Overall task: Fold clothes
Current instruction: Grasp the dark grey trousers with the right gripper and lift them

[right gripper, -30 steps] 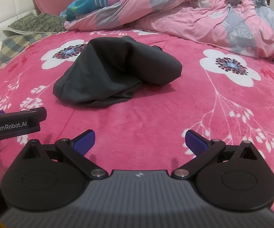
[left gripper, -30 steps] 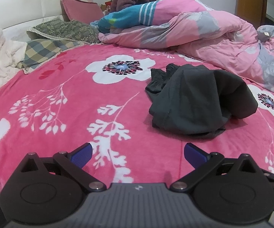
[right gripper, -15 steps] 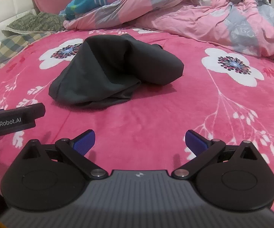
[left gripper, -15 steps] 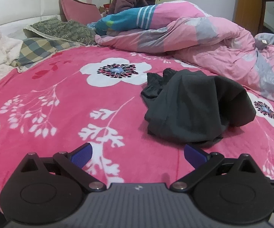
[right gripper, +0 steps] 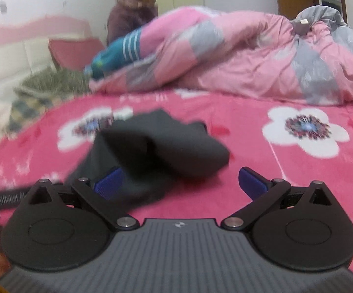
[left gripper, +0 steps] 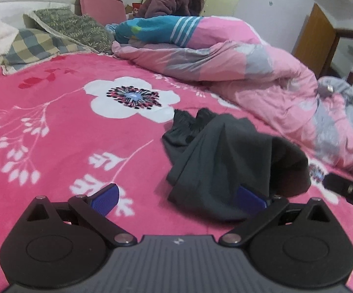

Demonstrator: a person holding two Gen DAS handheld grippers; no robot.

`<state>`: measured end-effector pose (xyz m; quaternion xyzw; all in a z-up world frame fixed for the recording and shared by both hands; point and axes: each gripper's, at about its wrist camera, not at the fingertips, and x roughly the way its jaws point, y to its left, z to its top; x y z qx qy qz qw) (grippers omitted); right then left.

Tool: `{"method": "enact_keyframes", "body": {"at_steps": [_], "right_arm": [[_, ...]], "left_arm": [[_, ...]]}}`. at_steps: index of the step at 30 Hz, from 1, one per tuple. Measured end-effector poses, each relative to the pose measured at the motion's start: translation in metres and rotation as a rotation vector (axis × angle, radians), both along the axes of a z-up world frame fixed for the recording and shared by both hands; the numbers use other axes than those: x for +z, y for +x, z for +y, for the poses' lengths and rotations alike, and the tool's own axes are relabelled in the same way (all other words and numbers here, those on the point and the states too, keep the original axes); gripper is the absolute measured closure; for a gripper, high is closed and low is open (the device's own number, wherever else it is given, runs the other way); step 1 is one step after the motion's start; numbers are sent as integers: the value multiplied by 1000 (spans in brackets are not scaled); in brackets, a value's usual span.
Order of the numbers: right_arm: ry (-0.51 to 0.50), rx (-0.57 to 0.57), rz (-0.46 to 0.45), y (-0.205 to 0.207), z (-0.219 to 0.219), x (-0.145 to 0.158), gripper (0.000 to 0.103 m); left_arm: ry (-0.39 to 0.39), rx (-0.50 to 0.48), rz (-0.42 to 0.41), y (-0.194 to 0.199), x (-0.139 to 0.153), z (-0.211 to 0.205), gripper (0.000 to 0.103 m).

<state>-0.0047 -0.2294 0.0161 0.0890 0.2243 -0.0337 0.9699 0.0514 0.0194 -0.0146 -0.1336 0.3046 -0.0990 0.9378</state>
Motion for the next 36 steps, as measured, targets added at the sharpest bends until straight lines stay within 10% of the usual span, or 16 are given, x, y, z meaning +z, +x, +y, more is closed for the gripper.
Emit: {"method": "enact_keyframes", "body": {"at_steps": [9, 22, 30, 36], "right_arm": [[44, 134, -2, 80, -7, 13, 1], [50, 244, 161, 155, 8, -31, 3], [194, 315, 160, 109, -20, -27, 75], [260, 307, 121, 49, -45, -18, 88]], "left_arm": [[20, -69, -53, 49, 2, -14, 3], [18, -208, 2, 70, -26, -36, 65], [6, -403, -53, 23, -12, -60, 83], [0, -571, -86, -24, 2, -83, 83]]}}
